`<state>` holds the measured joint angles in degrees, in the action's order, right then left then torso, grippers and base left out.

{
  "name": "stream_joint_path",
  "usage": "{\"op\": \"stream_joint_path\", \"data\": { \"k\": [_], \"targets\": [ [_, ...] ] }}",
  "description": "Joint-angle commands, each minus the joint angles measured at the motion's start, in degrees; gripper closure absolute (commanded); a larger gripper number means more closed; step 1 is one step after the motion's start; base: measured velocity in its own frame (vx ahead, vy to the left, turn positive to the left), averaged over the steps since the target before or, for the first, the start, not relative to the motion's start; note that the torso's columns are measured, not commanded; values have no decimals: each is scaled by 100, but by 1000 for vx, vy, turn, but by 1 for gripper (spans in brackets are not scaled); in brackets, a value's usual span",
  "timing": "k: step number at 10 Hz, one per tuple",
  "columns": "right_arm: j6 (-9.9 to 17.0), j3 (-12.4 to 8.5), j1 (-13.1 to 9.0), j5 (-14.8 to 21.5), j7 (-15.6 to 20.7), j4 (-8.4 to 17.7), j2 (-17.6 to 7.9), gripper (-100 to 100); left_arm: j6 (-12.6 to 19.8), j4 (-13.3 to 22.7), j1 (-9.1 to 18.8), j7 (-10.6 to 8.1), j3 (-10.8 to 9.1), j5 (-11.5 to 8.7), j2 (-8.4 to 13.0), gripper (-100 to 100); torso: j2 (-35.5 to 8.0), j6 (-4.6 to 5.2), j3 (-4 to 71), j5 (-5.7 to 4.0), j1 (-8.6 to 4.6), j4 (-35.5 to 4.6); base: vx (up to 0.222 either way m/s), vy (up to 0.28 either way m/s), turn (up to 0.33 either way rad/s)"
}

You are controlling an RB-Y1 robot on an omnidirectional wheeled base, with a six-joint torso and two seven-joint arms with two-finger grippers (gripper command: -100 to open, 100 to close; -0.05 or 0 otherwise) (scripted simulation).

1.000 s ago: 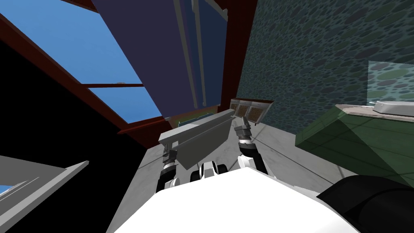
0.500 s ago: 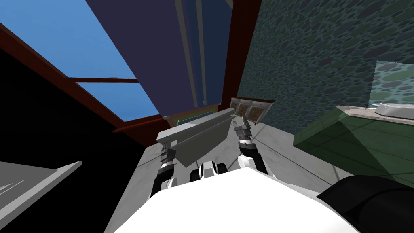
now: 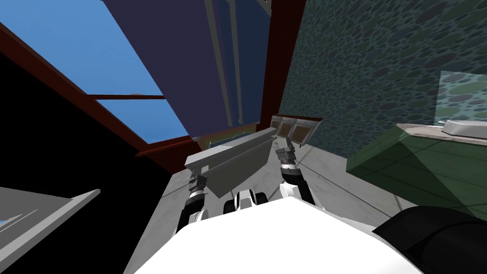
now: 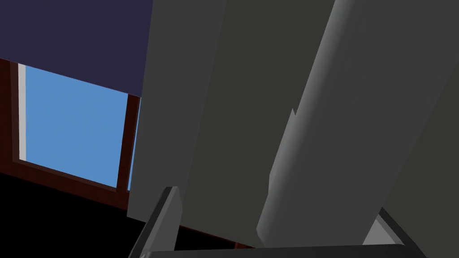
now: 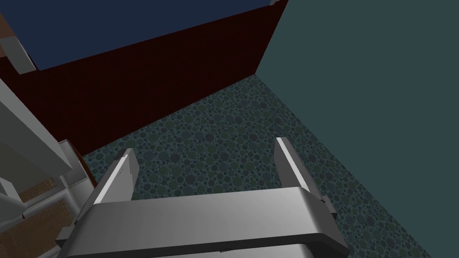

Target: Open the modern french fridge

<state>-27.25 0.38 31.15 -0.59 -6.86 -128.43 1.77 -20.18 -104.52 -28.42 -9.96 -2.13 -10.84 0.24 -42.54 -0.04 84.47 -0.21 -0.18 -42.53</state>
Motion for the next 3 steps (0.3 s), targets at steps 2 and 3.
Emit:
{"op": "stream_joint_path", "data": {
  "k": [2, 3],
  "targets": [
    [0, 0, 0, 0, 0, 0, 0, 0, 18, 22, -14, 0, 4, 0, -1, 0, 17, 2, 8, 10, 10, 13, 0, 0, 0],
    [0, 0, 0, 0, 0, 0, 0, 0, 23, 27, -17, 0, 4, 0, -2, 0, 21, 3, 9, 14, 13, 17, 0, 0, 0]
  ]
}}
